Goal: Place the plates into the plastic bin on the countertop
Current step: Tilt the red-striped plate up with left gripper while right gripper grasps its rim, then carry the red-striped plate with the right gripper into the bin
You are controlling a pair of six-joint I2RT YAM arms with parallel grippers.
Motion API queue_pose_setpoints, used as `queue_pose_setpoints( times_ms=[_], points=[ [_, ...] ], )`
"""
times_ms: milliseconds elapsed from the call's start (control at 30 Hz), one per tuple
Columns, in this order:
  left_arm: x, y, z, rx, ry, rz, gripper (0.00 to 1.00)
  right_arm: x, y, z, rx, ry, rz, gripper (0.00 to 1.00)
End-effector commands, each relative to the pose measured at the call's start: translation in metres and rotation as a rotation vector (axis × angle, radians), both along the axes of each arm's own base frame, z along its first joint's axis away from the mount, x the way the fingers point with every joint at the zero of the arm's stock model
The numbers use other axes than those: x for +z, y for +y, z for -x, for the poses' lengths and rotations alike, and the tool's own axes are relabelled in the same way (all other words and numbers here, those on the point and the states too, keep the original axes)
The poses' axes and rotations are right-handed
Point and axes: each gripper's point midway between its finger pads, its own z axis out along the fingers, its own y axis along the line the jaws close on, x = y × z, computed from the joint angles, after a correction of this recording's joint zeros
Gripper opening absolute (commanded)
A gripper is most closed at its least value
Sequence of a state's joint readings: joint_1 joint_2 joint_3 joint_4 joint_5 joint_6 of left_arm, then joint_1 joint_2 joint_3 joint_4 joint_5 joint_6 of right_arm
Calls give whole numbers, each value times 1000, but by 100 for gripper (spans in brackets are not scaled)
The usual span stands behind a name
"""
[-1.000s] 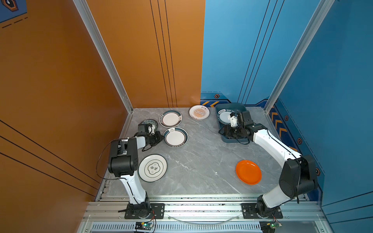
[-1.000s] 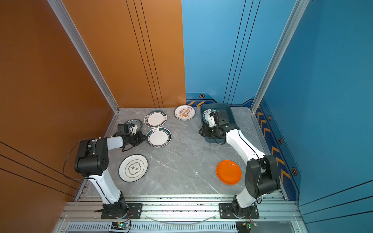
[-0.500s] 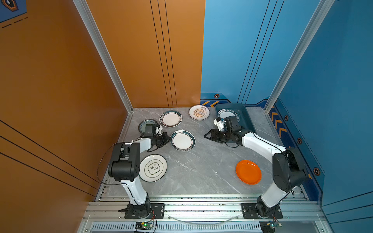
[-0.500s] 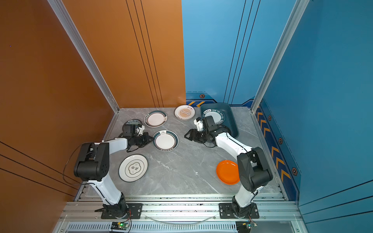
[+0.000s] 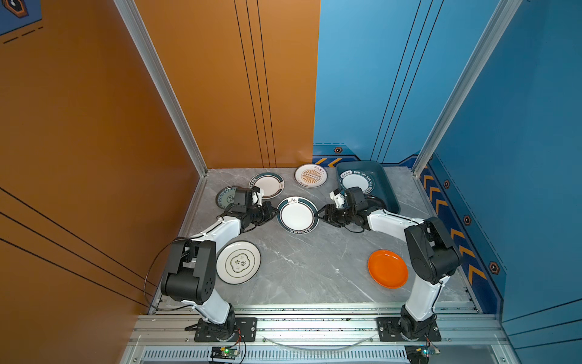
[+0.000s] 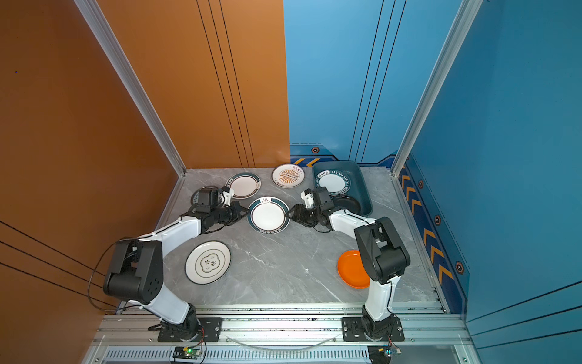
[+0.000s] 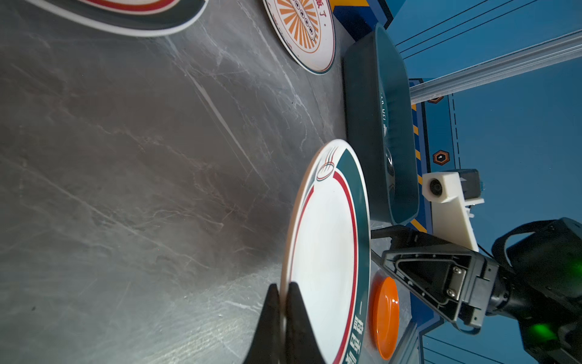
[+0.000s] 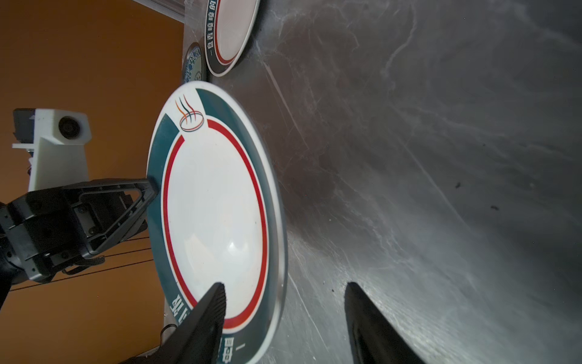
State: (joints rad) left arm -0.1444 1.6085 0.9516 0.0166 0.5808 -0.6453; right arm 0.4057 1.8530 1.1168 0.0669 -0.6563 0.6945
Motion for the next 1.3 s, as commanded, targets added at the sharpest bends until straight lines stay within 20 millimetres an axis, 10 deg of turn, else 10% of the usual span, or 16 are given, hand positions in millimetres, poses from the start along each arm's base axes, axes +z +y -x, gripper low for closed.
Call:
queue_pose_setpoints(
  times_ms=[0, 333, 800, 1033, 1267],
  points=[
    [32, -8, -2, -18, -53, 41, 0, 7, 9, -4, 7, -18, -70, 62],
    [47, -24, -2, -39, -81, 66, 0, 12, 26, -9, 25, 6, -220, 54],
    [51, -40, -6, -69, -82, 72, 0, 21, 32, -5, 44, 5, -247, 0],
    [50, -37, -3, -73, -82, 29, 41, 36, 10, -19, -9, -34, -212, 0],
    [49, -28, 3, -76, -82, -44, 99, 83, -78, -66, -173, -114, -44, 0]
  ],
)
